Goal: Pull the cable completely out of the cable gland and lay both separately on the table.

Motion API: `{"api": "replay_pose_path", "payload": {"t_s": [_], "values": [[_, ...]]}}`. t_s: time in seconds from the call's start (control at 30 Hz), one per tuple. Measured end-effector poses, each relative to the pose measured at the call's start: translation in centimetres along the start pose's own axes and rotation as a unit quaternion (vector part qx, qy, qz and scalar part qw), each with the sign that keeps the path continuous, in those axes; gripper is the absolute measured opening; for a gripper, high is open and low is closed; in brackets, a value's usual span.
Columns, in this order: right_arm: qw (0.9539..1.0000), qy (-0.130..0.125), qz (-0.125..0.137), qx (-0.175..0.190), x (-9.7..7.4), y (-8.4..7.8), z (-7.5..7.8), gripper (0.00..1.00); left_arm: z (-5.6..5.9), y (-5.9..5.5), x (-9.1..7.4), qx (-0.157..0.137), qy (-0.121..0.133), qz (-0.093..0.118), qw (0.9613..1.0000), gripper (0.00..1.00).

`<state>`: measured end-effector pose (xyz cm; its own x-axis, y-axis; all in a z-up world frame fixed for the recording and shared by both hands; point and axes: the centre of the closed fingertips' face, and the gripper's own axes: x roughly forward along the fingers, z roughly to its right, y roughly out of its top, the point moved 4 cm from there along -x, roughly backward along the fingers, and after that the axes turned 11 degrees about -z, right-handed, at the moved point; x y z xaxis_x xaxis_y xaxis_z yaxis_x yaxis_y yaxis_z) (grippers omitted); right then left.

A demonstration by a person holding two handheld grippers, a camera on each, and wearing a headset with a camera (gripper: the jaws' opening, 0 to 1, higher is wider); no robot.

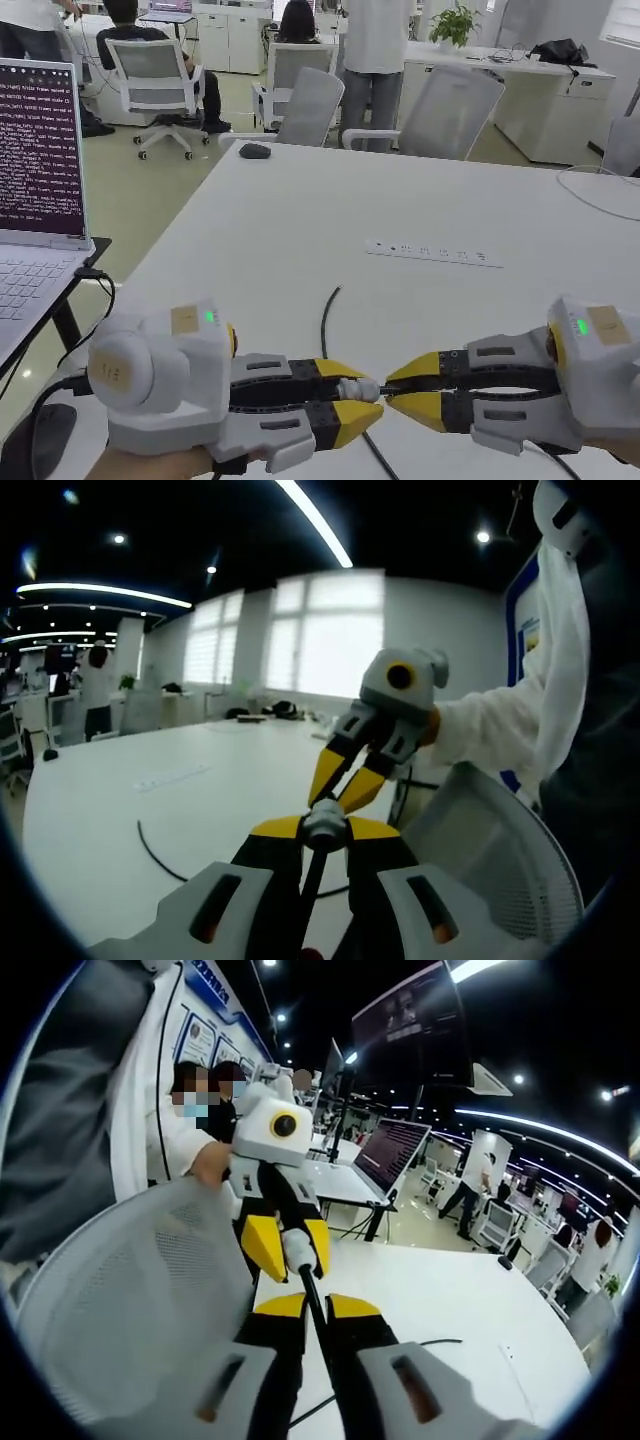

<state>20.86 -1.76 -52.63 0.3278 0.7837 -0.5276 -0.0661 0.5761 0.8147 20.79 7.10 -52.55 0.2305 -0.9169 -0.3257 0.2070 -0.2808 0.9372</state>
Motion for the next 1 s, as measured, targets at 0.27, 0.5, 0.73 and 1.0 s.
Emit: {"api": "replay_pose_path", "payload": {"t_s": [0.27,0.5,0.73,1.0], "values": [[0.9991,-0.033,-0.002,0.026,-2.0,-1.2,1.0,0.05,-0.5,0.3,-0.3,-0.004,0.014,0.011,0.9998,0.17],[0.9974,-0.056,-0.013,0.043,-3.7,-2.7,1.1,0.05,-0.9,0.5,-0.6,-0.008,0.026,0.018,0.9995,0.17],[0.9965,-0.061,-0.019,0.054,-4.5,-3.3,0.7,0.05,-0.9,0.5,-0.4,-0.002,0.028,0.016,0.9995,0.17],[0.9954,-0.06,-0.023,0.071,-4.1,-3.9,0.3,0.06,-0.8,0.4,-0.3,0.01,0.028,0.01,0.9995,0.17]]}}
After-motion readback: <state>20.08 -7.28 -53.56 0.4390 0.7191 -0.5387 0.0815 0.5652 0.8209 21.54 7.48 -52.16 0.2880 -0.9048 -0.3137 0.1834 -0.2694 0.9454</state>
